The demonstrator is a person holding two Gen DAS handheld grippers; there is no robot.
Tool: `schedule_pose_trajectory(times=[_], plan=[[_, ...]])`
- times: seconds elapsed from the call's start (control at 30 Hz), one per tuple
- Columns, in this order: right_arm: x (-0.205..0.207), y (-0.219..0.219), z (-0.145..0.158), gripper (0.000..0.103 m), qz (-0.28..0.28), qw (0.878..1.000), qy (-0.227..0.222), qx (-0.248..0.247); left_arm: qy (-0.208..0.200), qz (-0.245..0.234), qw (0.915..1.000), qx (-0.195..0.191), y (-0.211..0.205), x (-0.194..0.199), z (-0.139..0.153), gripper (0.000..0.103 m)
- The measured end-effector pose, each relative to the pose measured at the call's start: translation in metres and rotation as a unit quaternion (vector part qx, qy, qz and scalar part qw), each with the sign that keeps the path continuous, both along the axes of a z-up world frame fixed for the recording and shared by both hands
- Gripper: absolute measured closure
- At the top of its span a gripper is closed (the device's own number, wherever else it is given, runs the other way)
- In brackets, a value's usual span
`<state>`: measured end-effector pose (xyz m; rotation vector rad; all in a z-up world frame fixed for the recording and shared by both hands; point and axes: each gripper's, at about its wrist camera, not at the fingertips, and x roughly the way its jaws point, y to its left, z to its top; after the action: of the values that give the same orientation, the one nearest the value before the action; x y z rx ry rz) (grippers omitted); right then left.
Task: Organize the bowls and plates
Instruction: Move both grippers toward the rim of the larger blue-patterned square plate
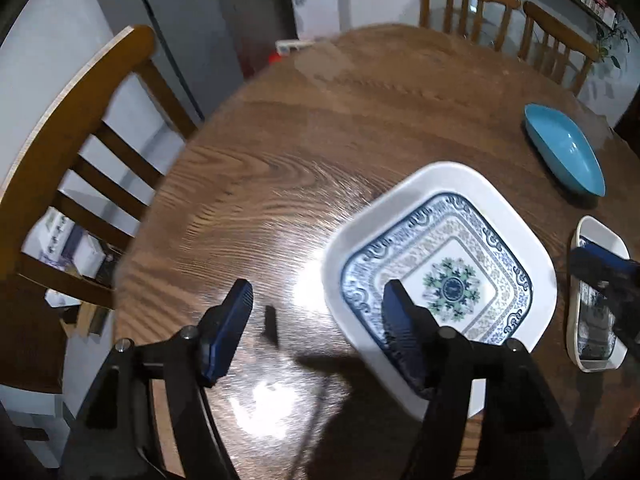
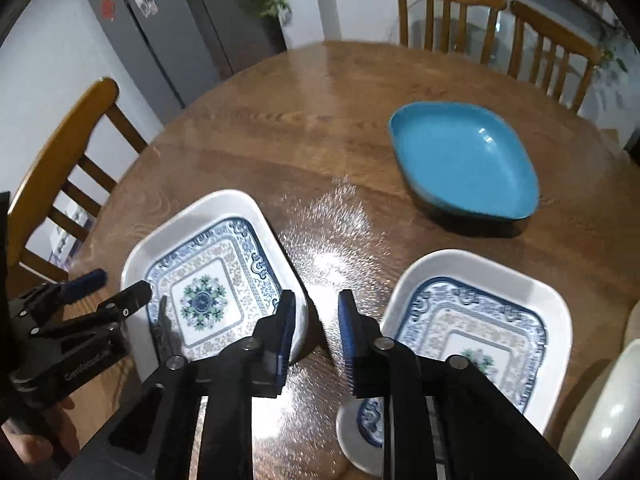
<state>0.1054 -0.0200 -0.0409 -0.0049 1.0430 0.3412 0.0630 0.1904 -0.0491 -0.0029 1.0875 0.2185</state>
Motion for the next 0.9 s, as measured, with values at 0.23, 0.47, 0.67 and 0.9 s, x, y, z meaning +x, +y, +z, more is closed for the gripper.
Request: schedule_pose_trajectory(times=[0.23,0.47,0.67,0.9], plan=[[-0.032,-0.037,0.029,0.057,-0.046,0.998,-0.033,0.009,-0.031,-0.035,0.9981,-0.040,-0.021,-0.029,0.029,0.029],[-0.073,-0.083,0.032,0.056,-0.099,0.994,-0.034,0.000,-0.017,-0.137,0.9839,-0.113,-0.083,-0.030,0.032,0.029],[-0.090,-0.109,0.008,0.056,-0.138,0.990,-0.004,-0.014,0.006,-0.193,0.9685,-0.157,-0.126,-0.027,0.021,0.030],[-0.086,-0.115,-0.016,0.056,-0.163,0.986,0.012,-0.031,0.032,-0.195,0.9686,-0.151,-0.138,-0.020,-0.004,0.037]])
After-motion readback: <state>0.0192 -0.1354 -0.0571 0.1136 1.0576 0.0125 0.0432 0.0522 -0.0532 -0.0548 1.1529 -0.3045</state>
